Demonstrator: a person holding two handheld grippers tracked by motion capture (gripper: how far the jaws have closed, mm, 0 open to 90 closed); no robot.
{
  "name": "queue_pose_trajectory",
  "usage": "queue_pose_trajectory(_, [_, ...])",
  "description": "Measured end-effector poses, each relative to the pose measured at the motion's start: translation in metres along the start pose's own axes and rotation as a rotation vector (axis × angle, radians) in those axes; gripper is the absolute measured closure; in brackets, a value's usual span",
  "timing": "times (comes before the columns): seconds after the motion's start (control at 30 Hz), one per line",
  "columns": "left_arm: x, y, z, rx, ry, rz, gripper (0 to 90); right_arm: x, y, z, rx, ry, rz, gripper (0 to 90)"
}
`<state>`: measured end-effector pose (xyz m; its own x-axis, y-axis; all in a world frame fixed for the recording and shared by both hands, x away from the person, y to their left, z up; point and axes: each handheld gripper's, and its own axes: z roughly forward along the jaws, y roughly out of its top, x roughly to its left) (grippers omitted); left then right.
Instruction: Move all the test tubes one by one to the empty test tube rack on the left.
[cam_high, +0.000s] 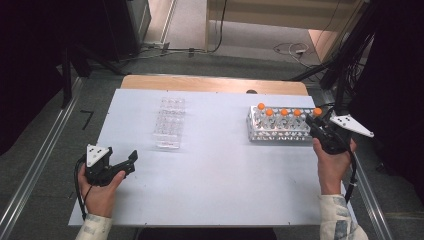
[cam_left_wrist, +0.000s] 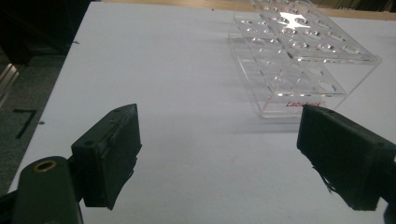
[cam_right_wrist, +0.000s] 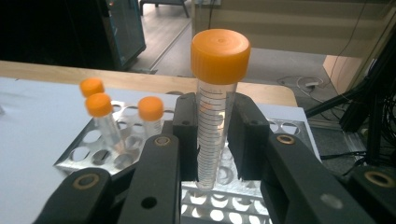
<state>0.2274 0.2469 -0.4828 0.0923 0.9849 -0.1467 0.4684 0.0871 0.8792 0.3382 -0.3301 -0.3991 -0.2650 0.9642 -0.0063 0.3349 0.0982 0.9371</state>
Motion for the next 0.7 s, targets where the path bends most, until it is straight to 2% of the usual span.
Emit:
queue_pose_trajectory(0.13, [-0.006, 0.000, -0.002, -0.009, -0.006, 0.024, 13.7, 0.013, -0.006, -0.006, 0.027, 0.029, -0.026, 71.9])
queue_pose_trajectory(0.27, [-0.012, 0.000, -0.004, -0.024, -0.025, 0.036, 13.6, 0.019, -0.013, -0.008, 0.049, 0.042, -0.044, 71.8])
queue_pose_trajectory(0.7, [-0.035, 0.002, -0.006, -0.033, -0.105, 0.055, 14.3, 0.057, -0.033, -0.014, 0.103, 0.169, -0.082, 71.9])
